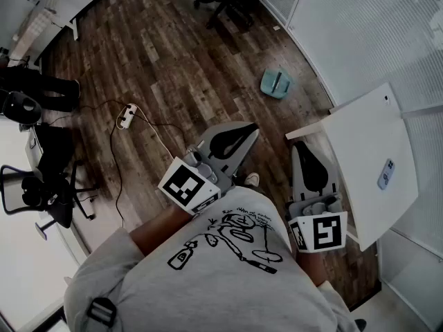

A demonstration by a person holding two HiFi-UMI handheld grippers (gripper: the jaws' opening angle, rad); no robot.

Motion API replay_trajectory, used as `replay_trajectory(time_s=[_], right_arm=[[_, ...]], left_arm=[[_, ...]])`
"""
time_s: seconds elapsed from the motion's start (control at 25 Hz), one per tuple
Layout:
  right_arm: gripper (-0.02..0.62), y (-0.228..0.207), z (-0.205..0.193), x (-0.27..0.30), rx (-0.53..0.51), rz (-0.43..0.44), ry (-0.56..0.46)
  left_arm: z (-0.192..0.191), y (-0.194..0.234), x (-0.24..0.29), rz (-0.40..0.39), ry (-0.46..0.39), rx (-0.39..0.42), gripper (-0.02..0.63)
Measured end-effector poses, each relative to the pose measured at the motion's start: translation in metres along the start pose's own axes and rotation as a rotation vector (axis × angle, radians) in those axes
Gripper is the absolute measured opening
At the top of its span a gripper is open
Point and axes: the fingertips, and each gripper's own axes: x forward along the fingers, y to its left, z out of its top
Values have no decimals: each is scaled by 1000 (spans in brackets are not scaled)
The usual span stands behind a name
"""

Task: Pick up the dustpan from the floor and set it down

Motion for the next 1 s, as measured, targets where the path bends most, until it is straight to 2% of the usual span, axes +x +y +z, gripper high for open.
replay_trajectory(time_s=[0.4, 0.68, 1.0], right_arm=[[21, 7, 9, 42, 25, -25, -6], [21, 11, -2, 61, 70, -27, 15], [21, -28, -6, 84, 86, -17, 19]], left_arm=[[10, 46, -9, 10, -1, -9, 2], [6, 66, -5, -10, 24, -2, 2], [-2, 79, 34, 1, 36, -19, 2]])
